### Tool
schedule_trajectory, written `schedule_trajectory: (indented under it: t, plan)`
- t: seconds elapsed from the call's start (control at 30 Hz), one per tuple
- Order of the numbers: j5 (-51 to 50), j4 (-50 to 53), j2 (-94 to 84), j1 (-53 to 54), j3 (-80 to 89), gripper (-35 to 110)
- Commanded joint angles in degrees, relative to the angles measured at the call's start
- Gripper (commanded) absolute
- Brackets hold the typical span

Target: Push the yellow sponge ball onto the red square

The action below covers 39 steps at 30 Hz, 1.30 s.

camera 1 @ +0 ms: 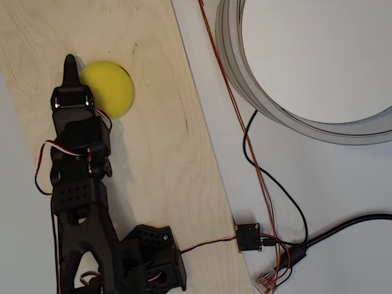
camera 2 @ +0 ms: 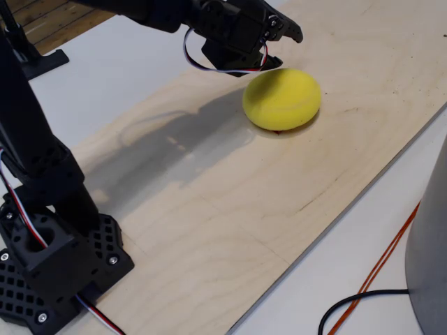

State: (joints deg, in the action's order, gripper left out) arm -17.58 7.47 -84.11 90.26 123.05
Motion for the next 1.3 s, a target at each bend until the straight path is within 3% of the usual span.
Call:
schedule_trajectory:
  t: [0.0, 0.43, 1.27]
  plan:
    - [0.79, 0.09, -3.25, 1.14, -3.43, 16]
    - [9.58, 0.09, 3.43, 8.09, -13.36, 15]
    - [-1.23, -0.62, 9.14, 5.54, -8.70, 14]
